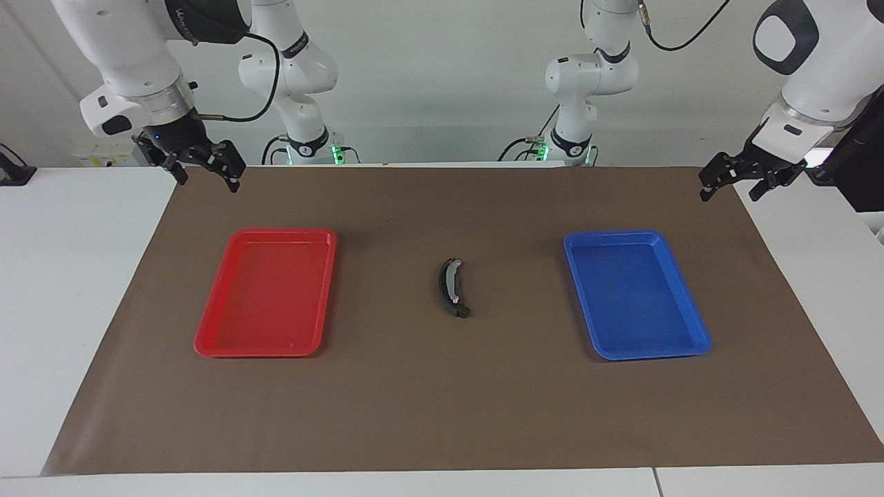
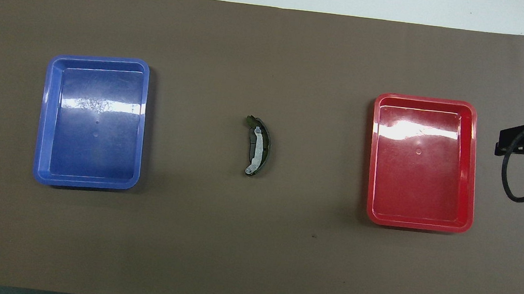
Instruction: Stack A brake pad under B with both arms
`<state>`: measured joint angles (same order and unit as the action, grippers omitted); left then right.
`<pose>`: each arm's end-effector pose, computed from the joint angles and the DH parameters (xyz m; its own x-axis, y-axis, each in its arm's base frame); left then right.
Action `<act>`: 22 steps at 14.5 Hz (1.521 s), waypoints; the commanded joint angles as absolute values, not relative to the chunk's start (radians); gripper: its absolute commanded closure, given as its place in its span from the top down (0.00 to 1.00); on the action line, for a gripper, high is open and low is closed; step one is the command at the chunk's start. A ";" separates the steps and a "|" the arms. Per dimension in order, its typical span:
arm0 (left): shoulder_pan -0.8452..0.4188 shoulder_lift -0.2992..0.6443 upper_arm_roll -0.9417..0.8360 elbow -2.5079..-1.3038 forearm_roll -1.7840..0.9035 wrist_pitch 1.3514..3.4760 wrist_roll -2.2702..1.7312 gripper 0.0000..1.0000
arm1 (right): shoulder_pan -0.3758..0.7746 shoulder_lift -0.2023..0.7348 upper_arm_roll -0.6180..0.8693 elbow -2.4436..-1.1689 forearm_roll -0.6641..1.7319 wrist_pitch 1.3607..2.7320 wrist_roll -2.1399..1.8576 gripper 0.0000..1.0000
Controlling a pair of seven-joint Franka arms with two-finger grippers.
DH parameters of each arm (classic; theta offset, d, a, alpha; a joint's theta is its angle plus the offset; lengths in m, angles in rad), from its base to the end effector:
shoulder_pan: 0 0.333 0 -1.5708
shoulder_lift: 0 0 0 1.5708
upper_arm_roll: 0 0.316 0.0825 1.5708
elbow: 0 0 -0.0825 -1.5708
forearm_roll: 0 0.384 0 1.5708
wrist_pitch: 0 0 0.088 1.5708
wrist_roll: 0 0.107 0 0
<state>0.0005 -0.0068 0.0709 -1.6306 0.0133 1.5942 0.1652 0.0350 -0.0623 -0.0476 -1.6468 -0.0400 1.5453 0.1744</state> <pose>0.5515 0.0410 0.6020 0.9951 -0.0940 -0.0313 -0.0943 -0.9955 -0.0078 0.5314 -0.0119 0.6204 0.9819 -0.1866 -0.0322 -0.1851 -0.9818 0.0433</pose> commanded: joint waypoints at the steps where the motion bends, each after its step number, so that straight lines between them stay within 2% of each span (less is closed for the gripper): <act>1: 0.006 -0.021 0.066 -1.637 0.028 1.582 0.155 1.00 | 0.037 -0.049 -0.054 -1.608 -0.031 1.516 0.147 1.00; 5: 0.006 -0.021 0.066 -1.637 0.028 1.583 0.155 1.00 | 0.040 -0.031 -0.052 -1.562 -0.031 1.445 0.091 1.00; 22: 0.006 -0.021 0.066 -1.637 0.028 1.583 0.155 1.00 | 0.041 -0.040 -0.052 -1.585 -0.025 1.470 0.032 1.00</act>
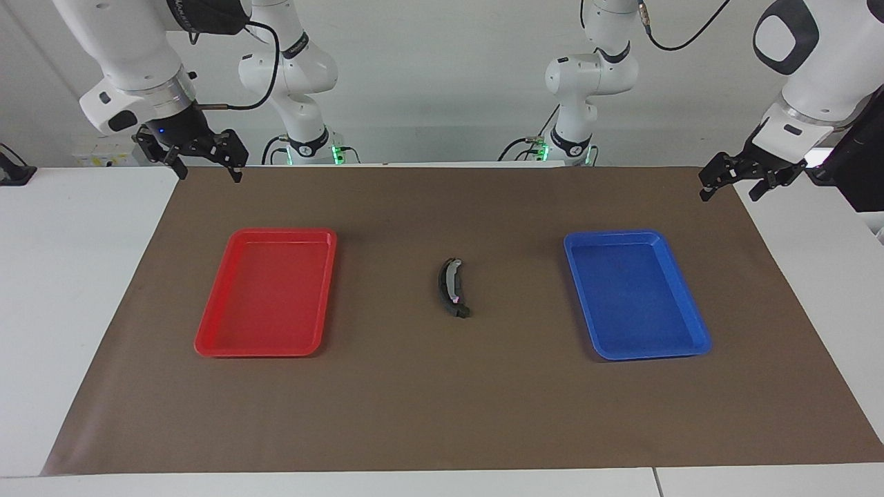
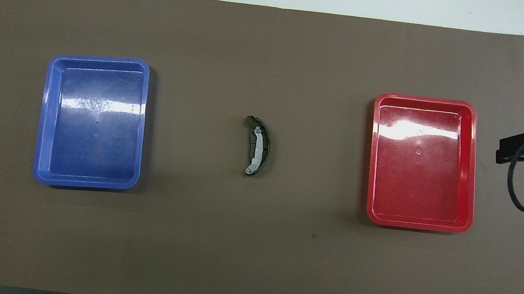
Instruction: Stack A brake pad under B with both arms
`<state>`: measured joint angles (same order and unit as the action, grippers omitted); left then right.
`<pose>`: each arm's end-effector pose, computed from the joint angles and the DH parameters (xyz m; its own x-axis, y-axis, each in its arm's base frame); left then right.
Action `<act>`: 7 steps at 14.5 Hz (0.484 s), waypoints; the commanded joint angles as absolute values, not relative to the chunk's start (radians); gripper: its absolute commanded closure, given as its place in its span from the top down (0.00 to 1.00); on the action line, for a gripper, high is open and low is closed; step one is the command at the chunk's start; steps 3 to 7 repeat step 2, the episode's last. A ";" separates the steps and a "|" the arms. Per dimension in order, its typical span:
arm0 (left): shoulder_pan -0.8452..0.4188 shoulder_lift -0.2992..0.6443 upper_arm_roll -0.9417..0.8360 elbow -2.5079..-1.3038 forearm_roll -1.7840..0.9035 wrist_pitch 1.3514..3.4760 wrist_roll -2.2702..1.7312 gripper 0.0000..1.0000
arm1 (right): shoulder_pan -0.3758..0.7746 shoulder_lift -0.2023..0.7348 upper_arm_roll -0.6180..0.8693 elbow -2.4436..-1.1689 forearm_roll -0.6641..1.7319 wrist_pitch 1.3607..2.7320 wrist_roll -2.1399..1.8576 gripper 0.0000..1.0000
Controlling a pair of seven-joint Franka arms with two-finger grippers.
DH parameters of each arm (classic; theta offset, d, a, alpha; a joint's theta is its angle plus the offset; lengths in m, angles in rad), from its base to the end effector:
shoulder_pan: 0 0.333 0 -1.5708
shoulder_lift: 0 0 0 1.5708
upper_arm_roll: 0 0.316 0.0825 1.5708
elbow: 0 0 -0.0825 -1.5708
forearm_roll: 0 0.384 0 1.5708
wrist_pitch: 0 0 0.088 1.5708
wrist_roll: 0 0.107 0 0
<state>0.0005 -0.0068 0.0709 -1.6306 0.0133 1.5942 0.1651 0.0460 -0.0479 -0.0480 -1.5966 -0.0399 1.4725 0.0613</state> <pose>0.5515 0.0410 0.6020 0.9951 -0.0939 -0.0313 -0.0942 -0.9955 -0.0078 0.5290 -0.0063 0.6302 0.9950 -0.0669 -0.0737 -0.0639 -0.9971 0.0422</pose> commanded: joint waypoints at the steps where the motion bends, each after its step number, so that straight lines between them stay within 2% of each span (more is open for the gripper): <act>1: 0.006 -0.021 0.066 -1.637 0.028 1.583 0.155 1.00 | 0.043 -0.040 -0.052 -1.585 -0.025 1.470 0.032 1.00; 7: 0.006 -0.021 0.066 -1.637 0.028 1.583 0.155 1.00 | 0.043 -0.040 -0.052 -1.585 -0.025 1.470 0.032 1.00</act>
